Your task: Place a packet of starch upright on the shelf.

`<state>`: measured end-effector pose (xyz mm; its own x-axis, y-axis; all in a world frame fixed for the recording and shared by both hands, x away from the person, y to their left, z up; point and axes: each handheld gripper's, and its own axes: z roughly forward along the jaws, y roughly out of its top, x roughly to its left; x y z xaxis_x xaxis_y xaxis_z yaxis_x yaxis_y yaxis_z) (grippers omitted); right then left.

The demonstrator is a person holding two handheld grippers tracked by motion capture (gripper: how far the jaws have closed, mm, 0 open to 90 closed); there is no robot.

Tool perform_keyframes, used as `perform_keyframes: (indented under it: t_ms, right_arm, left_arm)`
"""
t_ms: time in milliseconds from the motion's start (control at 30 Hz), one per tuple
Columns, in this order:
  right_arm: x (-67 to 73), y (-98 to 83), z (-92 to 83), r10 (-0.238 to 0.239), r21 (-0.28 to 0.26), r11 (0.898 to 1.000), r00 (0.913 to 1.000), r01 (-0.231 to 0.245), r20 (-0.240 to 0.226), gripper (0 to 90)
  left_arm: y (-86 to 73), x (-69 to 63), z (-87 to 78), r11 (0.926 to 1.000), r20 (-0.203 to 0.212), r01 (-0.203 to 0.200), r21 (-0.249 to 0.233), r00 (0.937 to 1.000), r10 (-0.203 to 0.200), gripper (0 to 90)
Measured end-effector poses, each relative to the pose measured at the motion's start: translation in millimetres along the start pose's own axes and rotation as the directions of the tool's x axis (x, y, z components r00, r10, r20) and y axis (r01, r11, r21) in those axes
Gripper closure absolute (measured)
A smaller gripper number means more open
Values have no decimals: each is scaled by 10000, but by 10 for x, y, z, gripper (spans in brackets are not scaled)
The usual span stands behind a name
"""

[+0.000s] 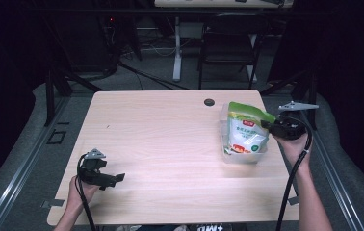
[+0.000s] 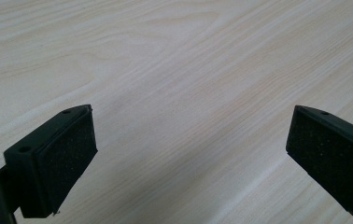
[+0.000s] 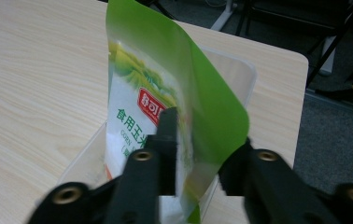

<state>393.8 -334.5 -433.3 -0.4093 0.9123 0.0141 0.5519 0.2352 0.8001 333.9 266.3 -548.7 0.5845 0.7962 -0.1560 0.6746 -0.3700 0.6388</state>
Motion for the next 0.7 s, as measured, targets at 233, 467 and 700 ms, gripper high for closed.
perform_keyframes:
  t_ms: [233, 467, 700]
  right_arm:
    - [43, 11, -56, 197, 357, 9992, 9995, -188, -257, 406]
    - [150, 0, -193, 258, 715, 9972, 9984, -222, -500, 204]
    - [301, -45, -361, -112, 830, 9964, 9973, 173, -726, 149]
  left_arm:
    - [18, -8, 25, 9999, 108, -83, 86, 9999, 83, 17]
    - [7, 8, 5, 10000, 82, -20, 16, 10000, 20, 17]
    - [10, -3, 11, 10000, 78, -35, 34, 10000, 34, 17]
